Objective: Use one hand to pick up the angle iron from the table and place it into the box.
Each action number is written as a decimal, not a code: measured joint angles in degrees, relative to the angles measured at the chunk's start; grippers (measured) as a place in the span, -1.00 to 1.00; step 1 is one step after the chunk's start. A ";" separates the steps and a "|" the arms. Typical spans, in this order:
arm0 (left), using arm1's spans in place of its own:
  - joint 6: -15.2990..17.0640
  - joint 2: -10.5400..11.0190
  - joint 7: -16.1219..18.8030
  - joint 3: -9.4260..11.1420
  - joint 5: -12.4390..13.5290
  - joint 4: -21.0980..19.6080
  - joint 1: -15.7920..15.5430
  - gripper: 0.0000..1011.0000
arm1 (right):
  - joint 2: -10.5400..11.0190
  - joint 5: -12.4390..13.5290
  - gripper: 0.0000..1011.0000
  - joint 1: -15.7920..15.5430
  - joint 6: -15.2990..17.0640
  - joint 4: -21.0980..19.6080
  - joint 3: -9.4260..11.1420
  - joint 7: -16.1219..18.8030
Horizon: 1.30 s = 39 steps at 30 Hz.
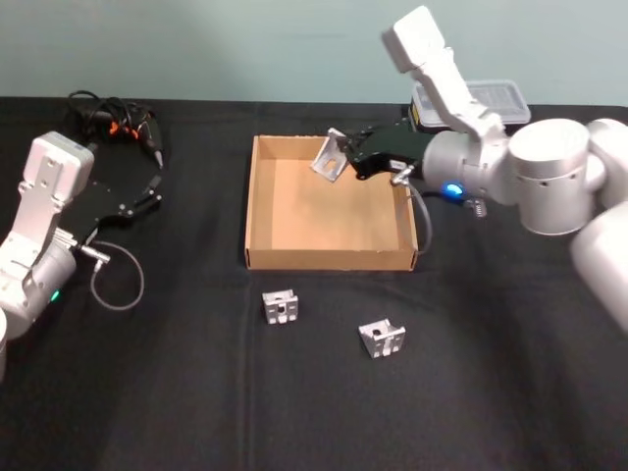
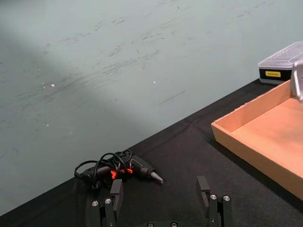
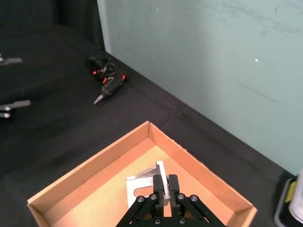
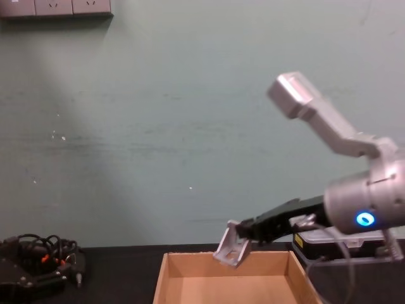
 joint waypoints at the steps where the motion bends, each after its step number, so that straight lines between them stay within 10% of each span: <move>1: 0.00 0.00 0.00 0.00 0.00 0.00 0.00 1.00 | -0.87 -0.62 -0.84 0.40 0.05 1.34 -0.39 -0.33; 19: 0.00 0.00 0.00 0.00 0.00 0.00 0.00 1.00 | -3.20 -3.16 -0.83 0.93 -0.15 4.75 -1.49 -1.35; 39: 0.00 0.00 0.00 0.00 0.00 0.00 0.00 1.00 | -3.05 -2.88 0.38 0.98 -0.11 4.54 -1.35 -1.31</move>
